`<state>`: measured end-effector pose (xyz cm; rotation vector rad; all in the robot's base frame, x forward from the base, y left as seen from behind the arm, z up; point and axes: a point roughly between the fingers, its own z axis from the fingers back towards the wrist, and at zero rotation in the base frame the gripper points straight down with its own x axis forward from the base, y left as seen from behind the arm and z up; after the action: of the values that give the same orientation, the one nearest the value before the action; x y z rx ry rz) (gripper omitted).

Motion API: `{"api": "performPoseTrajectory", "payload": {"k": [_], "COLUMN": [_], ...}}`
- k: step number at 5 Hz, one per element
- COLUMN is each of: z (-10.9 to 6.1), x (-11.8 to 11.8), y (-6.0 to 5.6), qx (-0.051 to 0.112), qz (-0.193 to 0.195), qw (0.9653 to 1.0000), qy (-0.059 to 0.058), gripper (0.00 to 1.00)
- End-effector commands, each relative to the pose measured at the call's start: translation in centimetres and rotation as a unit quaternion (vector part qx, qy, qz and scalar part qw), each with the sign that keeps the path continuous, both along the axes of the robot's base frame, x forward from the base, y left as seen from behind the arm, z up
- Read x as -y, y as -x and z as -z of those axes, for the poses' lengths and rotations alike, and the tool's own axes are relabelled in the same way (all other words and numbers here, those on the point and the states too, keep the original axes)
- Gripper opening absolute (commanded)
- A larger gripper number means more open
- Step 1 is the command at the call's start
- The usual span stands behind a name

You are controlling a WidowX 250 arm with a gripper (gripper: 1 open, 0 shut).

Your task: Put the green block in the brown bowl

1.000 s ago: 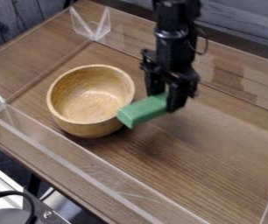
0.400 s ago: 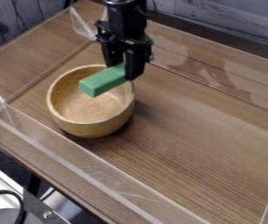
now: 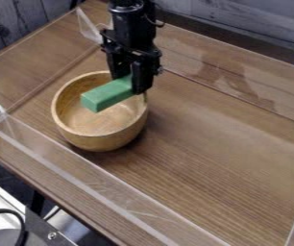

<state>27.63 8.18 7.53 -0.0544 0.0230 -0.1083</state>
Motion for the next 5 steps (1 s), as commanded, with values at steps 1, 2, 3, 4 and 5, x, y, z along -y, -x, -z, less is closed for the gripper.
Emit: {"api": "performPoseTrajectory", "payload": {"k": [1, 2, 3, 4, 5], "z": [-0.69, -0.41, -0.16, -0.13, -0.19], "x": [-0.62, -0.83, -1.0, -1.1, -1.09], "y": [-0.18, 0.03, 0.27, 0.35, 0.37], "qx": [0.015, 0.013, 0.011, 0.011, 0.011], "qz": [-0.003, -0.003, -0.001, -0.002, -0.004], "qw": [0.9999, 0.9999, 0.9999, 0.9999, 0.9999], "qy": [-0.008, -0.008, -0.008, -0.008, -0.008], "gripper": [0.0, 0.0, 0.0, 0.0, 0.0]}}
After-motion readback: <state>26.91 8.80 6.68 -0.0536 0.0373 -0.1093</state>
